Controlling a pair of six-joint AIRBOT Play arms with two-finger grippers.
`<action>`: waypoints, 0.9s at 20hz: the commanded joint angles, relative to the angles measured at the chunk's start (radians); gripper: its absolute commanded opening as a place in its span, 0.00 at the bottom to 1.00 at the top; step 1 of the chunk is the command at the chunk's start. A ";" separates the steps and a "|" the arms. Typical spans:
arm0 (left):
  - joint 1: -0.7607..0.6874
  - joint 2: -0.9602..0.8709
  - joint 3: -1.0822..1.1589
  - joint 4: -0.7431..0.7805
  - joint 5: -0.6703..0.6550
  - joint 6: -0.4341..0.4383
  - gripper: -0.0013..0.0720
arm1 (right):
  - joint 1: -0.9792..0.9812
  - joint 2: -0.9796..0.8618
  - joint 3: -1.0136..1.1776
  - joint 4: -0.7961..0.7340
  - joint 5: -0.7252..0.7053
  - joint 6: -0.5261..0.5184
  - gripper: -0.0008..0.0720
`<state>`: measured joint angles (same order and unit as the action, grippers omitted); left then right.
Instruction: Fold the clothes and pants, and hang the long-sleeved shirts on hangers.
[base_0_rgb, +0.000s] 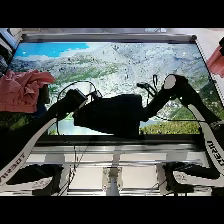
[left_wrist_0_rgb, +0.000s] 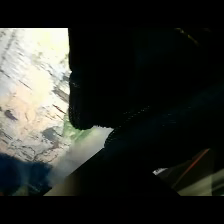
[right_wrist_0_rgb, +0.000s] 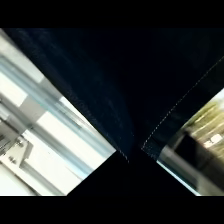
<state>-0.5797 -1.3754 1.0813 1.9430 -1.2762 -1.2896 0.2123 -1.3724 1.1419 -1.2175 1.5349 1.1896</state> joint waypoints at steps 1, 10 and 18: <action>-0.036 0.016 -0.023 -0.036 -0.035 0.038 0.12 | 0.008 0.004 -0.061 0.042 0.022 0.006 0.13; -0.067 0.243 -0.023 -0.124 -0.237 0.224 0.48 | -0.010 0.005 -0.060 0.112 0.176 -0.006 0.68; 0.207 0.391 -0.024 -0.300 0.086 -0.060 0.55 | -0.117 0.005 -0.060 0.126 0.030 -0.068 0.82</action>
<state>-0.4702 -1.0092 1.0580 1.7756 -1.3506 -1.2572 0.1280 -1.3674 1.0821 -1.0966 1.6264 1.1404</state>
